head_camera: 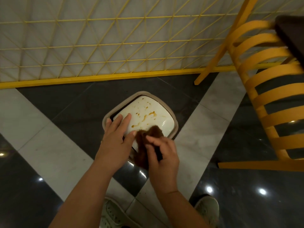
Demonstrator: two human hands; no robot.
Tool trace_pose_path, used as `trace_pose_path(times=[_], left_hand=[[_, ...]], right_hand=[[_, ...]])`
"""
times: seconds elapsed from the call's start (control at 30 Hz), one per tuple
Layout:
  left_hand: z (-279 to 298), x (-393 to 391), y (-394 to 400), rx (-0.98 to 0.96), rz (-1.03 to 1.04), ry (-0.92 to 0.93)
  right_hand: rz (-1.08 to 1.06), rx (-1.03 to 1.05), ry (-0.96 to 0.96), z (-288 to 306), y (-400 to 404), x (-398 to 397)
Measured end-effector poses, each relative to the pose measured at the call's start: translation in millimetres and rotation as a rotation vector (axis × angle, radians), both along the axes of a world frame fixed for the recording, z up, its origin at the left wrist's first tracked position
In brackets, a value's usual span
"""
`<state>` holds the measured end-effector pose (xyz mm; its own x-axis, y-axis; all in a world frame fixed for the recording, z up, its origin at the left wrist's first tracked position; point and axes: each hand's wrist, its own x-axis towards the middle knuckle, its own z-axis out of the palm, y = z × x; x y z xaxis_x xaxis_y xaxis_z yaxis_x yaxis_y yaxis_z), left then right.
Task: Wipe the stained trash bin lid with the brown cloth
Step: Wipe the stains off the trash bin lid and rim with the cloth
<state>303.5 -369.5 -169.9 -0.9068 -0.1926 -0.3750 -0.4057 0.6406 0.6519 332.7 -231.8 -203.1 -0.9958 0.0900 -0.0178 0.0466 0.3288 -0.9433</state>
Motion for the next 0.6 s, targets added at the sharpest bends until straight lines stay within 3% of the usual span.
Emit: trace_pose_path(times=[0.13,0.37,0.6], left_hand=[[-0.6,0.1,-1.0,-0.001,-0.012,-0.009],[1.1,-0.7,0.2,0.018,-0.006,-0.035],[3.2,-0.3,1.6,-0.002,-0.006,-0.021]], right_hand=[[0.006,-0.006,-0.026,-11.5,16.1,2.9],[-0.262,-0.145,-0.087,4.2,22.2,-42.5],[-0.049,-0.095,-0.068,-14.1,-9.9,27.5]])
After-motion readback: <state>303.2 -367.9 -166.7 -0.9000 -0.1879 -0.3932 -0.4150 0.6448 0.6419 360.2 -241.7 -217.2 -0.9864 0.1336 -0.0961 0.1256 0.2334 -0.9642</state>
